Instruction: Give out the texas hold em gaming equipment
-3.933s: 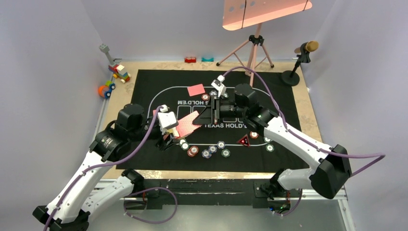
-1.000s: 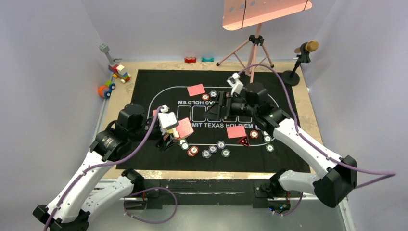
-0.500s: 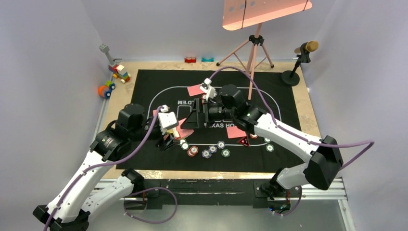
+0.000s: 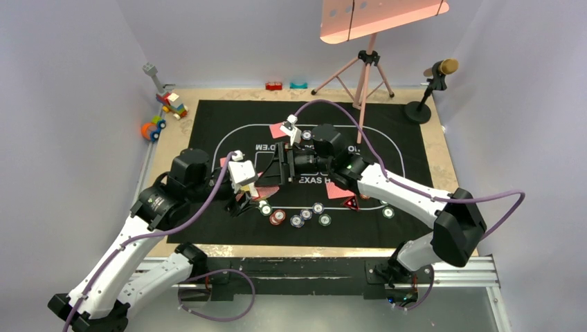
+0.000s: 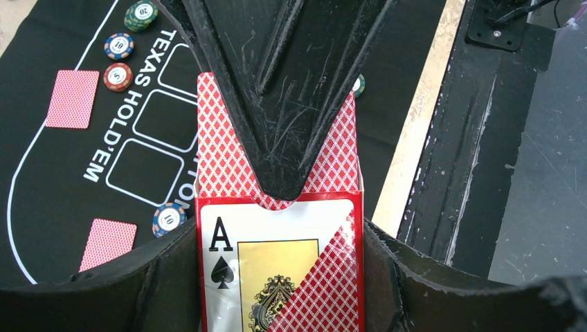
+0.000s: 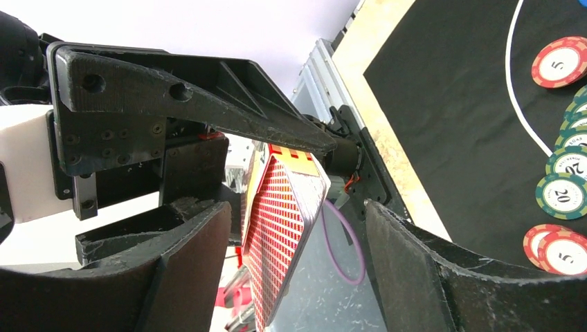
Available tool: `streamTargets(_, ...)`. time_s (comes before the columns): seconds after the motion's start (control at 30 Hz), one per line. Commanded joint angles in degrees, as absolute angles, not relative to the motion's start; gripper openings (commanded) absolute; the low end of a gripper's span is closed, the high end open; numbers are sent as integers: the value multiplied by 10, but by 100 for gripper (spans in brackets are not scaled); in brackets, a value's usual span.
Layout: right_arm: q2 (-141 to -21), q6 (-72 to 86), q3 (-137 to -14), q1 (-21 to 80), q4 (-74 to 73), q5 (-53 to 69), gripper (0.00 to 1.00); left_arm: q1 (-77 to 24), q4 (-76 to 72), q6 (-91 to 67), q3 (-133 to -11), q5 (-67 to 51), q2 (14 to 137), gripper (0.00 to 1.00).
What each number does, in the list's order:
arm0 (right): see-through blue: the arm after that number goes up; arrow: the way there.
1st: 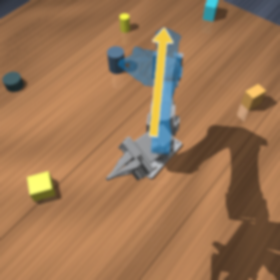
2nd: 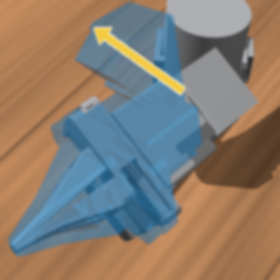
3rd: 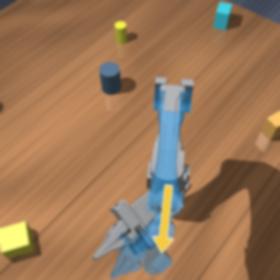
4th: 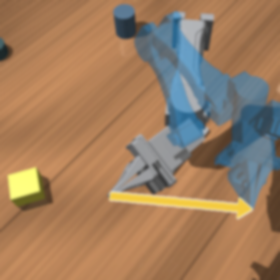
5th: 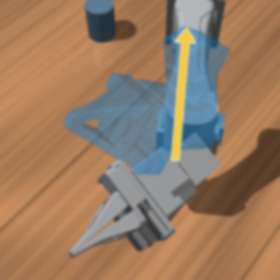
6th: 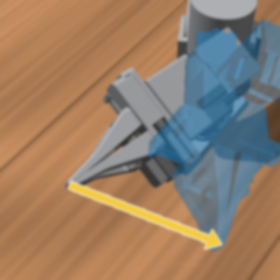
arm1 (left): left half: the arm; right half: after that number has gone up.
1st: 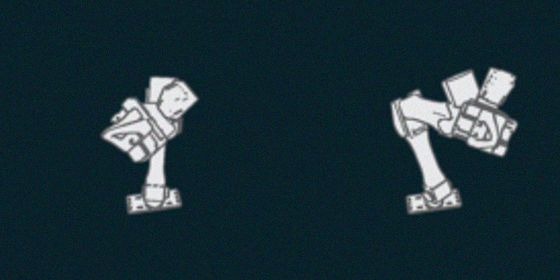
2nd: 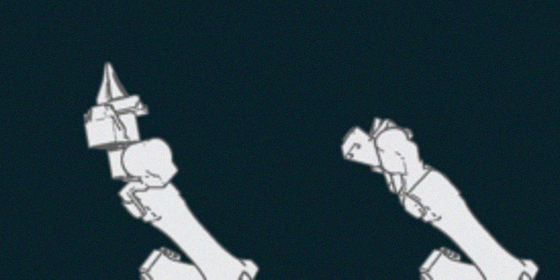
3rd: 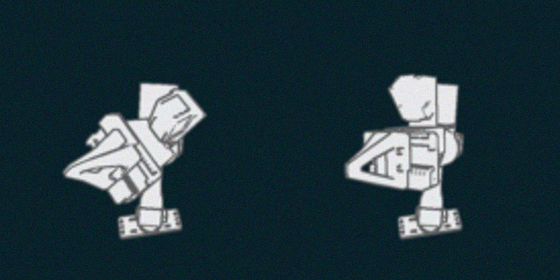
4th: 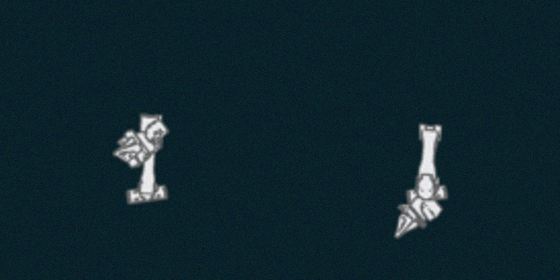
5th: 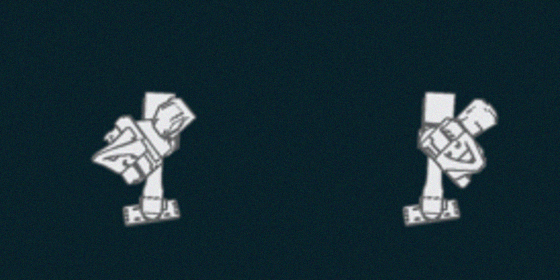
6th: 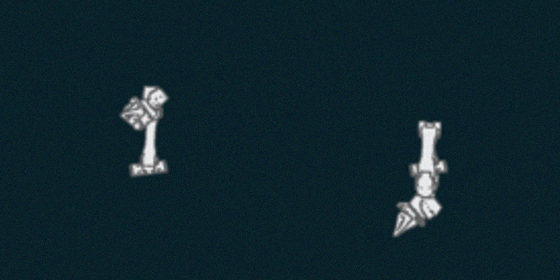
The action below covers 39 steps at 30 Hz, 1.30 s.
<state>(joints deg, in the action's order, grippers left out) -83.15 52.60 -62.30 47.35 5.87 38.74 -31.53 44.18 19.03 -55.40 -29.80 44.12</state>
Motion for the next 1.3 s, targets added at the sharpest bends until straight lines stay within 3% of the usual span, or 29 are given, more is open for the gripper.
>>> streamTargets(0.0, -828, 524, -622, 475, 76, 407, 74, -312, 404, 185, -559, -308, 439, 23)
streamTargets(0.2, -824, 508, -621, 467, 41, 404, 65, -312, 407, 187, -559, -310, 436, 23)
streamTargets(1.1, -744, 504, -585, 397, 6, 405, 45, -310, 408, 185, -557, -309, 428, 22)
streamTargets(1.2, -736, 508, -589, 390, 2, 407, 37, -310, 409, 186, -556, -307, 427, 22)
streamTargets(1.27, -737, 509, -593, 386, 2, 405, 23, -310, 408, 187, -555, -305, 427, 22)
